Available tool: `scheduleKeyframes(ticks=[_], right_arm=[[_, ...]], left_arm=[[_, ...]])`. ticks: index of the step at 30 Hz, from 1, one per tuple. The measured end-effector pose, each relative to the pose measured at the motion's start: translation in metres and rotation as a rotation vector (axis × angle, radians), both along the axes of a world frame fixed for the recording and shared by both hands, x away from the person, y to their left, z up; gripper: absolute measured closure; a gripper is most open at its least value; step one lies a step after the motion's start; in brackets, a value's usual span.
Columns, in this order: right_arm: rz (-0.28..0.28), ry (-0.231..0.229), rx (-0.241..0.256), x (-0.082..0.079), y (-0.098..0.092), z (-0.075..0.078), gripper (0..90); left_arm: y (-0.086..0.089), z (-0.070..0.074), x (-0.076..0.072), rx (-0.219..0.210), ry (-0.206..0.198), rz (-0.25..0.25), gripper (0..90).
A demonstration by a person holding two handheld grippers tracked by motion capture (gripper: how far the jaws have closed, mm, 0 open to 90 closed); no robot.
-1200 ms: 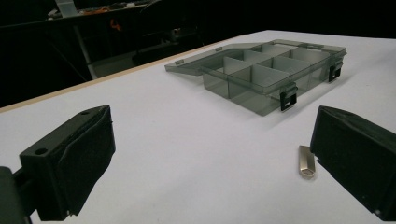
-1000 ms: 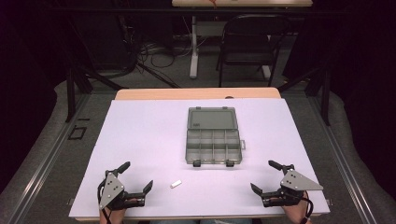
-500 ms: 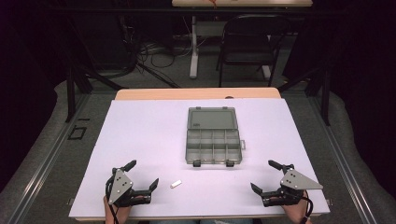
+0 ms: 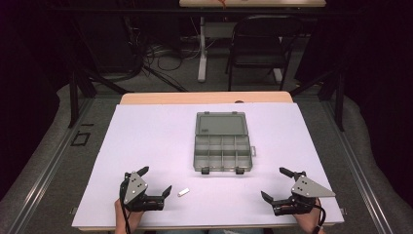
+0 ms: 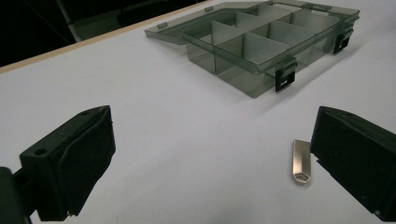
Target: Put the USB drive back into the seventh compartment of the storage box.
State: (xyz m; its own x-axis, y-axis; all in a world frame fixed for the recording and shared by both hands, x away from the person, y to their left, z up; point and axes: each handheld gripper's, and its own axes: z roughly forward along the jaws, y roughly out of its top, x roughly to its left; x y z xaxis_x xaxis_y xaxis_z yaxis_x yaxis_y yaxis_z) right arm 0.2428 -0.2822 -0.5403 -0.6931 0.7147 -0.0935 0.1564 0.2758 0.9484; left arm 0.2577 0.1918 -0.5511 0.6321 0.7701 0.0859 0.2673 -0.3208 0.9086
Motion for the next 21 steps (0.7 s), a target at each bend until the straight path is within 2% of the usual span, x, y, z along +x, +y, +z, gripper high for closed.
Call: scheduleKeyframes(ticks=[13,21], right_arm=[[-0.005,0.009,-0.001,0.001,0.0,-0.001,0.1],[-0.005,0.011,-0.003,0.001,0.0,-0.001,0.1]], left_arm=[[-0.014,-0.003,0.006,0.046,0.044,-0.019,0.1],[-0.022,-0.004,0.01,0.058,0.078,-0.027,0.0]])
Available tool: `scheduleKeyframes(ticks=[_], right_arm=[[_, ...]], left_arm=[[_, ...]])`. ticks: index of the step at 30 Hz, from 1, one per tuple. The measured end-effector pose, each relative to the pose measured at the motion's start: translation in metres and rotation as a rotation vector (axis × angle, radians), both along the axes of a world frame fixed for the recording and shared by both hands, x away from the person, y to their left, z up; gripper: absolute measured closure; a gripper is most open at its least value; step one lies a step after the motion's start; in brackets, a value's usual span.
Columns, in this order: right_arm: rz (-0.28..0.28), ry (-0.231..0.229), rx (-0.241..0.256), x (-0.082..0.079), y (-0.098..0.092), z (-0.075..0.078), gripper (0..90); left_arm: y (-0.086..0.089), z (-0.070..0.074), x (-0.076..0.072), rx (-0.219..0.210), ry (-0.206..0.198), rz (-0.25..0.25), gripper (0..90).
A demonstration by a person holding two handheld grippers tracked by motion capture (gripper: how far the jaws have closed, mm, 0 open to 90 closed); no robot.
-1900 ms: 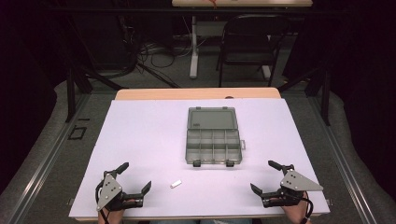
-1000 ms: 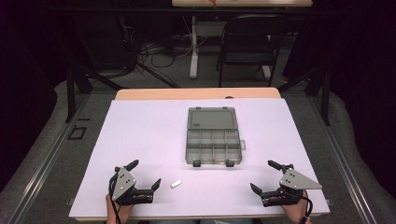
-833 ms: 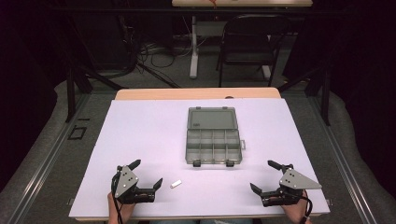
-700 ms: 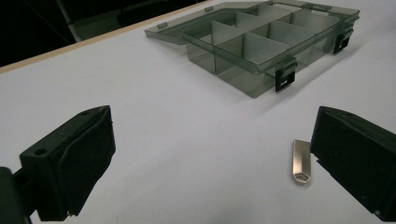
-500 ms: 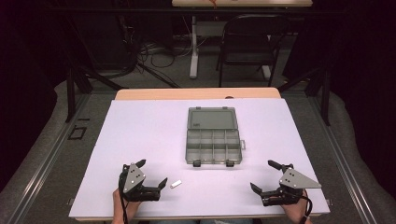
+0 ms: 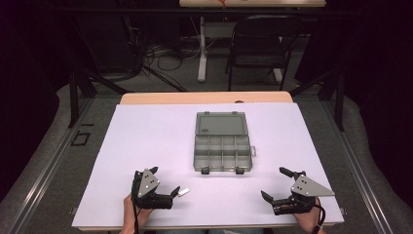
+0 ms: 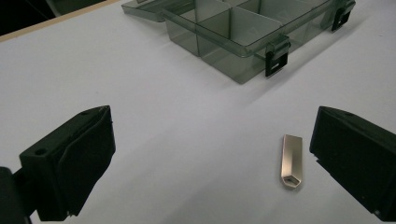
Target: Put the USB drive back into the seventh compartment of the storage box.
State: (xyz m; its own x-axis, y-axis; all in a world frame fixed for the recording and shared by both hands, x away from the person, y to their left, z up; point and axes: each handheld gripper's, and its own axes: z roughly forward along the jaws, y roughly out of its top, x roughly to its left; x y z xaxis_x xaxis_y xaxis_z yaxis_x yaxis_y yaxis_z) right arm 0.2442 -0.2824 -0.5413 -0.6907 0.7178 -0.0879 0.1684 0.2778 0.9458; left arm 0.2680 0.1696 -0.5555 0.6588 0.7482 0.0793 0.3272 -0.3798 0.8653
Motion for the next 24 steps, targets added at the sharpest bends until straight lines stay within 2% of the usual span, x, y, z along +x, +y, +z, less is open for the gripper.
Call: scheduleKeyframes(ticks=[11,22,23,24], right_arm=[[-0.002,0.001,-0.001,0.0,-0.001,0.0,0.1],[0.001,0.003,-0.002,-0.001,-0.001,0.0,0.2],[0.002,0.002,-0.001,0.0,-0.001,0.0,0.2],[0.002,0.001,-0.001,0.0,-0.001,0.0,0.2]], left_arm=[[-0.007,-0.002,0.001,0.023,0.036,-0.02,0.0],[-0.015,-0.006,0.002,0.044,0.082,-0.108,0.0],[-0.016,-0.006,0.003,0.053,0.099,-0.15,0.0],[-0.016,-0.006,0.003,0.053,0.099,-0.15,0.8]])
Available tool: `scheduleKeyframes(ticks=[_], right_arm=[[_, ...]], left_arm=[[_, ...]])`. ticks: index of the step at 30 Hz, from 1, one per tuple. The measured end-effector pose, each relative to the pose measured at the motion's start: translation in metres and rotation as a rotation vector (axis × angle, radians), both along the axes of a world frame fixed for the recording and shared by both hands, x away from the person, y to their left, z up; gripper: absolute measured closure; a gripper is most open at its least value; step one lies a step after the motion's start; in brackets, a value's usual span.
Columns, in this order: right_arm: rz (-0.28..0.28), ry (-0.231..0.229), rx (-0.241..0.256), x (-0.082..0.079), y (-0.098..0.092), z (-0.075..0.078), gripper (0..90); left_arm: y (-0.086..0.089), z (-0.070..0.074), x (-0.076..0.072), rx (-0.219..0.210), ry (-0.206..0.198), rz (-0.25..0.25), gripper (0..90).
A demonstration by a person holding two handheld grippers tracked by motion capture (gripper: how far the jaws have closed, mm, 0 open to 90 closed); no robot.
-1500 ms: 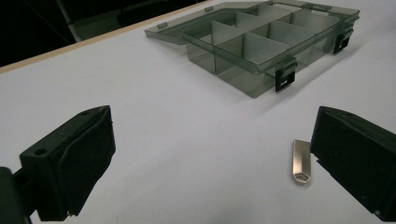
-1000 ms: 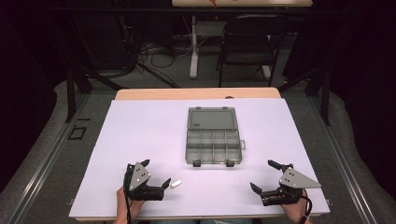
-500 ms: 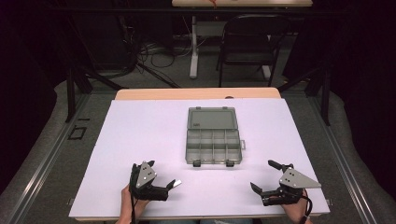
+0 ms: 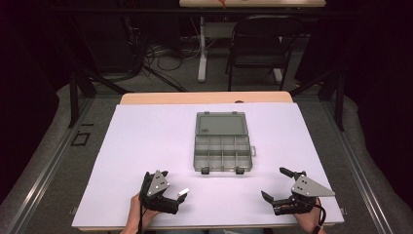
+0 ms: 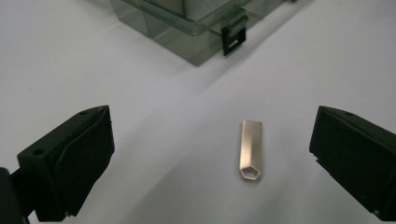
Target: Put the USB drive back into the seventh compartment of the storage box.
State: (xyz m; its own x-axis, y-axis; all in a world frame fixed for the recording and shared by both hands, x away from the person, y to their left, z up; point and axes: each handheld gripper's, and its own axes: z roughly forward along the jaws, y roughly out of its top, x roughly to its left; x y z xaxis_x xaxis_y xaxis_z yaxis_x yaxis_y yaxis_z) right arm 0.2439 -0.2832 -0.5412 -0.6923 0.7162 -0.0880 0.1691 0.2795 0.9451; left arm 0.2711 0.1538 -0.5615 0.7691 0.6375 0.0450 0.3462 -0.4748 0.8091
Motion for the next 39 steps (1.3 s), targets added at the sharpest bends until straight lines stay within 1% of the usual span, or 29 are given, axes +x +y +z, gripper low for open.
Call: scheduleKeyframes(ticks=[1,2,4,5,6,7,8,9,10,12,13,15,16,17,18,19,20,23,27,29,35,39], right_arm=[[0.0,0.0,0.0,0.0,0.0,0.0,0.2],[0.0,0.0,0.0,0.0001,0.0,-0.0001,0.3],[0.001,0.0,-0.001,0.0001,0.0001,-0.0002,0.3],[0.002,0.001,-0.001,0.0001,0.0,-0.0001,0.3],[0.001,0.0,0.0,0.0002,0.0,-0.0002,0.3],[0.001,0.0,0.0,0.0002,0.0,-0.0002,0.3],[0.001,0.002,0.001,0.0003,-0.0002,-0.0004,0.3],[0.001,0.002,0.001,0.0003,-0.0002,-0.0004,0.3],[0.002,0.002,0.001,0.0004,-0.0003,-0.0004,0.3],[0.001,0.002,0.0,0.0003,-0.0004,-0.0004,0.3],[0.001,0.002,0.0,0.0003,-0.0004,-0.0004,0.3],[0.001,0.003,-0.001,0.0004,-0.0004,-0.0004,0.3],[0.001,0.003,0.0,0.0004,-0.0004,-0.0004,0.3],[0.002,0.003,-0.001,0.0004,-0.0004,-0.0004,0.3],[0.001,0.002,-0.001,0.0004,-0.0004,-0.0005,0.3],[0.001,0.002,-0.001,0.0004,-0.0004,-0.0005,0.3],[0.002,0.003,-0.001,0.0004,-0.0004,-0.0004,0.3],[0.002,0.002,-0.002,0.0004,-0.0003,-0.0005,0.3],[0.003,0.002,-0.003,0.0005,-0.0001,-0.0005,0.3],[0.003,0.001,-0.003,0.0005,-0.0001,-0.0005,0.3],[0.003,0.004,-0.007,0.0005,-0.0004,-0.0005,0.4],[0.002,0.003,-0.006,0.0004,-0.0005,-0.0006,0.4]], left_arm=[[-0.0004,-0.0003,0.0003,0.008,0.004,-0.01,0.8],[-0.0004,-0.0004,0.0009,0.013,0.006,-0.018,3.0],[0.0,-0.0006,0.0017,0.011,0.017,-0.035,6.6],[-0.0002,-0.0006,0.0018,0.013,0.024,-0.043,9.4],[-0.0005,-0.0007,0.0019,0.017,0.024,-0.051,15.7],[-0.0011,-0.001,0.0021,0.022,0.029,-0.059,15.7],[-0.0018,-0.001,0.0026,0.035,0.027,-0.066,18.9],[-0.0023,-0.0012,0.0028,0.04,0.028,-0.073,18.9],[-0.0036,-0.0016,0.0032,0.045,0.035,-0.09,25.8],[-0.0041,-0.0018,0.0034,0.048,0.039,-0.094,30.5],[-0.0047,-0.0022,0.0037,0.05,0.043,-0.1,30.5],[-0.0059,-0.0031,0.0042,0.056,0.054,-0.111,37.2],[-0.0063,-0.0035,0.0043,0.06,0.062,-0.116,43.9],[-0.0069,-0.004,0.0046,0.063,0.067,-0.12,47.0],[-0.0073,-0.0048,0.0049,0.063,0.082,-0.131,49.5],[-0.0073,-0.0048,0.0049,0.063,0.082,-0.131,51.9],[-0.0074,-0.0049,0.0051,0.069,0.084,-0.134,51.9],[-0.0075,-0.0059,0.0054,0.057,0.103,-0.139,59.0],[-0.0073,-0.006,0.0055,0.052,0.106,-0.14,68.3],[-0.0072,-0.006,0.0056,0.052,0.107,-0.143,69.5],[-0.0075,-0.0061,0.0048,0.054,0.106,-0.15,77.9],[-0.0074,-0.0059,0.0048,0.055,0.104,-0.151,78.1]])
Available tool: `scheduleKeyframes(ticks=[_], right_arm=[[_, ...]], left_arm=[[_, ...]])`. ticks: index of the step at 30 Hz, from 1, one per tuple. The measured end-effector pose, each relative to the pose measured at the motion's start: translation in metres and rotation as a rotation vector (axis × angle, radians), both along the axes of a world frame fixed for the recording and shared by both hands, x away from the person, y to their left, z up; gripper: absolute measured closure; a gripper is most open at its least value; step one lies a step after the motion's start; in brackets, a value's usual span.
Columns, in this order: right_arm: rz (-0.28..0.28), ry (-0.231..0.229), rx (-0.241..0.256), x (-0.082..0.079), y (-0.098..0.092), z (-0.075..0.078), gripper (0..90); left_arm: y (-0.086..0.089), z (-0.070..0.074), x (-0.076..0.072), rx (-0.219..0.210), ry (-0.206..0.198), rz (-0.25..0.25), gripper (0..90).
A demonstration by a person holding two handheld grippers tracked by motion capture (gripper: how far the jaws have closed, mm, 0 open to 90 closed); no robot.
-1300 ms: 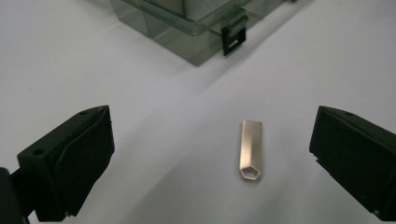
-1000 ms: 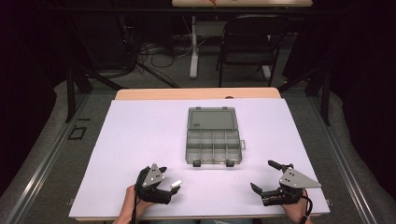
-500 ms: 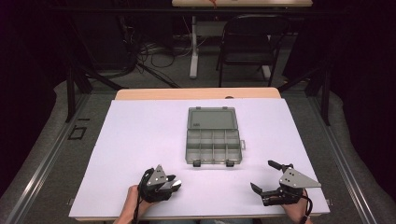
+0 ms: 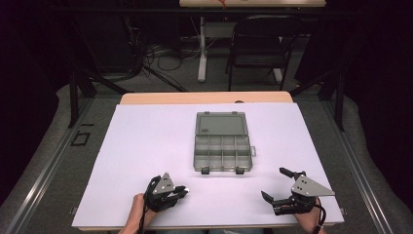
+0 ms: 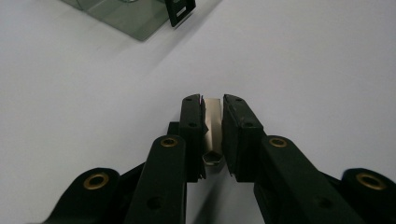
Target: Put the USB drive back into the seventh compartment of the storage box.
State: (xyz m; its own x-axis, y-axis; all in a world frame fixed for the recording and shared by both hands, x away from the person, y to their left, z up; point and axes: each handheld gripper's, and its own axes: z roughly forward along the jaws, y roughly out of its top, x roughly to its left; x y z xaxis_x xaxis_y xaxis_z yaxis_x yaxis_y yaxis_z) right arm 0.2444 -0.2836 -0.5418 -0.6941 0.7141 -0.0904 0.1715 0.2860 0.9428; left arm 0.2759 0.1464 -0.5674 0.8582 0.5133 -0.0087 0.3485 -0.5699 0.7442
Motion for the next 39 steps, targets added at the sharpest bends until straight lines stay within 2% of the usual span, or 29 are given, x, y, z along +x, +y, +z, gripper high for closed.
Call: scheduleKeyframes(ticks=[7,22,39], right_arm=[[-0.001,0.003,-0.002,0.0,0.0,0.0,0.4],[0.0,0.012,-0.003,0.001,-0.001,-0.001,0.5],[-0.001,0.017,0.002,0.001,-0.001,-0.001,0.5]], left_arm=[[0.002,0.002,0.0,-0.014,-0.001,0.005,78.3],[0.003,0.014,-0.003,-0.07,-0.039,0.013,78.2],[0.0,0.027,-0.001,-0.105,-0.083,0.038,78.2]])
